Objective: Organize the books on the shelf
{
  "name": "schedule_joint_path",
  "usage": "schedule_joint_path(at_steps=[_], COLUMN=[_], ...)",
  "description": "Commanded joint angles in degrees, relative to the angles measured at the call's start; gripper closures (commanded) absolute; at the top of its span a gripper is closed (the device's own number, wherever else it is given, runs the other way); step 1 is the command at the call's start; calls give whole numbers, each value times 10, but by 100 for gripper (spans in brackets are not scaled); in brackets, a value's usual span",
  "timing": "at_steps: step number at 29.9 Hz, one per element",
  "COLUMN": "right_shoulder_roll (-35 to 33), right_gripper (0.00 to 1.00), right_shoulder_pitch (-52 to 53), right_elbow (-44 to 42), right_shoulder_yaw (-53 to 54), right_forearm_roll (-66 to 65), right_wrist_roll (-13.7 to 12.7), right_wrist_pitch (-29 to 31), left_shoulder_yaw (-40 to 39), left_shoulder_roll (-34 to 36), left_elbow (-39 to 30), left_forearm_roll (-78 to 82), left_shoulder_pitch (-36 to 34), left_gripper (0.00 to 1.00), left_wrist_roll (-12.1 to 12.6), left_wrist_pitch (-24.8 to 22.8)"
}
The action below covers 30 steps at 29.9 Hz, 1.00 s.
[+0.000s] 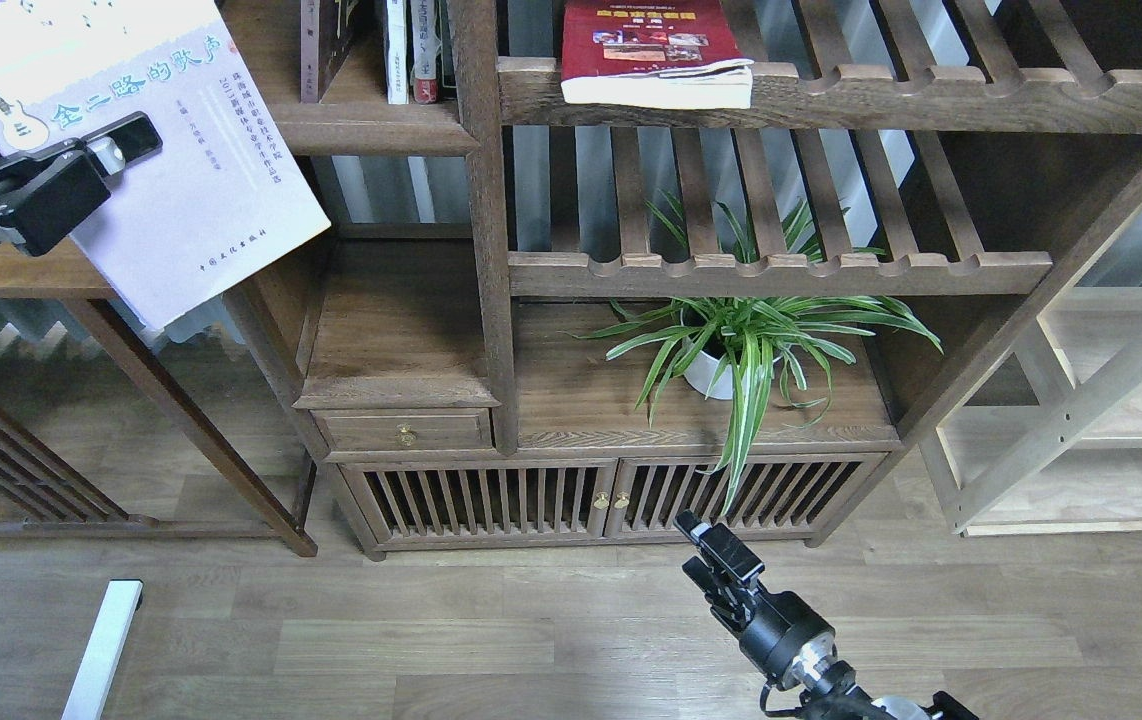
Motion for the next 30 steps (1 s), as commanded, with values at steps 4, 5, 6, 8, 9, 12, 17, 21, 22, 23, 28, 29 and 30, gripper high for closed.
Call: schedule_joint_path(at_steps=[4, 5, 6, 8, 9, 12, 17, 21, 22, 23, 28, 29, 30], right_shoulder_roll=[-21, -24, -28, -38, -42, -54, -57, -48, -46, -41, -29, -29, -29], right_gripper=[4, 4, 4, 4, 4, 4, 3, 3, 3, 3, 3, 3, 3], right_shoulder_pitch=[1, 0, -2, -4, -4, -5, -4, 2, 4, 6, 21, 22, 22], right_elbow=[3, 3, 4, 4, 4, 4, 11, 22, 28, 33, 51, 56, 66], right_shoulder_yaw=[1, 1, 2, 6, 7, 10, 7, 2, 2, 5, 9, 9, 10], right_forearm_roll=[2, 2, 3, 3, 4, 6, 14, 15, 16, 17, 57, 62, 63], right_wrist_roll=[0, 0, 0, 0, 0, 1, 2, 1, 2, 5, 7, 7, 7], right_wrist_pitch=[0, 0, 0, 0, 0, 0, 0, 0, 0, 0, 0, 0, 0], left_shoulder_yaw=[-13, -15, -18, -21, -22, -21, -22, -21, -20, -18, 17, 30, 43], left_shoulder_roll=[-21, -27, -35, -44, -49, -70, -82, -82, -82, -82, -89, -97, -107], left_elbow=[-6, -5, -5, -4, -4, -4, -3, -3, -3, -3, 8, 10, 13], left_forearm_roll=[58, 64, 72, 87, 95, 120, 147, 150, 151, 152, 175, 177, 178], left_shoulder_pitch=[-9, -10, -10, -17, -24, -39, -54, -60, -62, -67, -117, -130, -144], left_gripper=[100, 100, 100, 100, 100, 100, 100, 100, 100, 100, 100, 100, 100], left_wrist_roll=[-2, -3, -3, -4, -5, -5, -9, -10, -10, -10, -10, -10, -10], left_wrist_pitch=[0, 0, 0, 7, 25, 82, 177, 220, 226, 235, 305, 317, 331])
